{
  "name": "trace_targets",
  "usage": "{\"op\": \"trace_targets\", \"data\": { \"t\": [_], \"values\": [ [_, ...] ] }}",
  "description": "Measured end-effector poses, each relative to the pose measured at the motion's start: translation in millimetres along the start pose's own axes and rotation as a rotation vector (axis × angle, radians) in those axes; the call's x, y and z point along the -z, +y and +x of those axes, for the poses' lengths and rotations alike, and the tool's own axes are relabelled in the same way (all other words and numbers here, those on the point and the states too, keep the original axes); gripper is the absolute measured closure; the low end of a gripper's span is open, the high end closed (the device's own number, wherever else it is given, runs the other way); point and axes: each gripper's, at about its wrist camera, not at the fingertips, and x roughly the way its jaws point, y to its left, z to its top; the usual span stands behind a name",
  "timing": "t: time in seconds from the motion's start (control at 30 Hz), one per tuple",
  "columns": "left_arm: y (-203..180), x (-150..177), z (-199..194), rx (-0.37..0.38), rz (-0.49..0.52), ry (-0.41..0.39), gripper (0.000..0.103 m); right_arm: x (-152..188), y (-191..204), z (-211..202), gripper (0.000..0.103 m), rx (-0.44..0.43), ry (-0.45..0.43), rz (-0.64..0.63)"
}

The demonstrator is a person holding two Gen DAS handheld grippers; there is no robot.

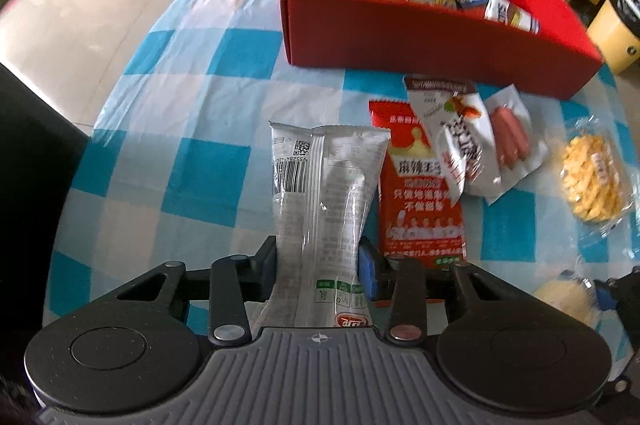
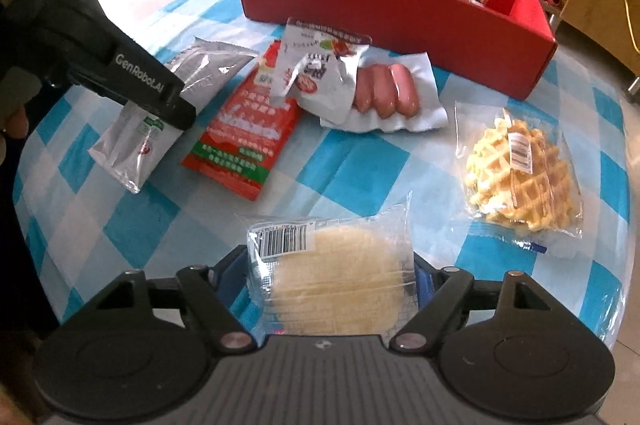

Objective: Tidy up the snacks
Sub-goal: 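Grasp the white bread bag with the left tool while the right tool grasps the round bread, then lift and carry the white bread bag and round bread over the red box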

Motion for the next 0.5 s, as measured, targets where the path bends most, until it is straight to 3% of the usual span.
{"op": "trace_targets", "data": {
  "t": [0.5],
  "values": [
    [0, -10, -23, 0.044, -0.023, -0.068, 0.055, -29, -11, -26, 0.028, -0.026, -0.126, 0.095]
  ]
}}
